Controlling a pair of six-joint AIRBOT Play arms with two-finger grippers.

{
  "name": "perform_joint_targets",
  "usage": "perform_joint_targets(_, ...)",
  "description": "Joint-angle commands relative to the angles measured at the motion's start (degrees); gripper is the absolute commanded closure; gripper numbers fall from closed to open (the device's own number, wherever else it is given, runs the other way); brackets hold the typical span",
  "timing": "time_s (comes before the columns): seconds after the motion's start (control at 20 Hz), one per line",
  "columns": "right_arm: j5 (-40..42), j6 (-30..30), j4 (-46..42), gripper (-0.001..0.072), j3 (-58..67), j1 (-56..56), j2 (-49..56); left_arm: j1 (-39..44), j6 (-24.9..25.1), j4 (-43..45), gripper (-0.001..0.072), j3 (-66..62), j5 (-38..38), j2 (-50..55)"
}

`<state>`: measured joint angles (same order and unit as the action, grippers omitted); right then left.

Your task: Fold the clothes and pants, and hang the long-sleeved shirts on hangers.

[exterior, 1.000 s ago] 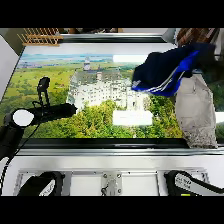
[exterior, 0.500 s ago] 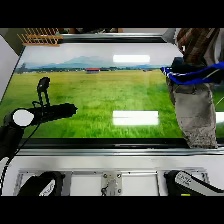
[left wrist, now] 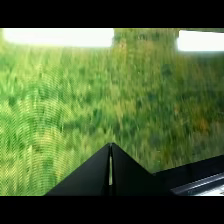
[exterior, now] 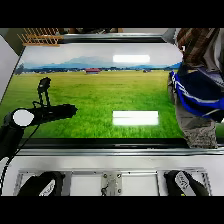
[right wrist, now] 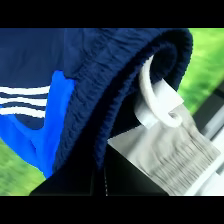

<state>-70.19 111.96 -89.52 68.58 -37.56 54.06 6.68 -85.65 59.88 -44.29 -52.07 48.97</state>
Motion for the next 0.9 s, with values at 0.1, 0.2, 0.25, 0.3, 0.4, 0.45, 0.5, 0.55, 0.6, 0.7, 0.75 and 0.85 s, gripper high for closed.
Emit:
perform_joint_targets(0.1,-3.61,0.39,-4.33,0.0699,-12.85,0.04,-7.76,0.02,0.11,0.00,0.0699,0.02,-2.12,-0.04)
perform_joint_targets(0.2,-4.20,0.37,-3.89,0.0698,-14.78,0.04,-8.00,0.00,0.11,0.02,0.0699,0.02,-2.38,-0.04)
perform_joint_targets(0.25,-4.92,0.35,-3.43,0.0683,-15.19,0.04,-7.96,0.00,0.11,0.02,0.0699,0.02,-2.56,-0.02)
perform_joint_targets(0.3,-5.42,0.35,-3.19,0.0580,-15.23,0.04,-7.98,0.00,0.11,0.02,0.0700,0.02,-2.69,-0.02)
perform_joint_targets(0.4,-5.70,-2.10,-1.33,0.0043,-14.82,0.04,-8.48,0.00,0.11,0.04,0.0699,0.02,-2.99,-0.04)
perform_joint_targets(0.45,-5.77,-4.90,-1.07,0.0026,-13.90,0.07,-9.09,0.00,0.11,0.00,0.0699,0.02,-3.04,-0.04)
perform_joint_targets(0.5,-5.73,-6.75,-1.09,0.0026,-12.48,0.07,-10.01,0.00,0.11,0.02,0.0700,0.02,-3.21,-0.02)
perform_joint_targets(0.55,-5.38,-8.37,-1.01,0.0026,-10.58,0.07,-11.28,0.00,0.11,0.04,0.0699,0.02,-3.37,-0.02)
perform_joint_targets(0.6,-4.81,-10.64,0.48,0.0026,-8.79,0.13,-13.00,0.00,0.11,0.02,0.0699,0.02,-3.34,-0.02)
perform_joint_targets(0.7,-2.51,-13.38,7.32,0.0026,-7.43,1.75,-17.20,0.02,0.11,0.00,0.0699,0.02,-3.37,-0.02)
perform_joint_targets(0.75,-1.68,-15.56,12.35,0.0026,-7.63,3.13,-18.99,0.04,0.11,0.02,0.0699,0.02,-3.37,-0.02)
perform_joint_targets(0.85,-1.88,-21.09,23.52,0.0026,-8.33,7.43,-20.76,0.04,0.11,0.02,0.0699,0.02,-3.17,-0.02)
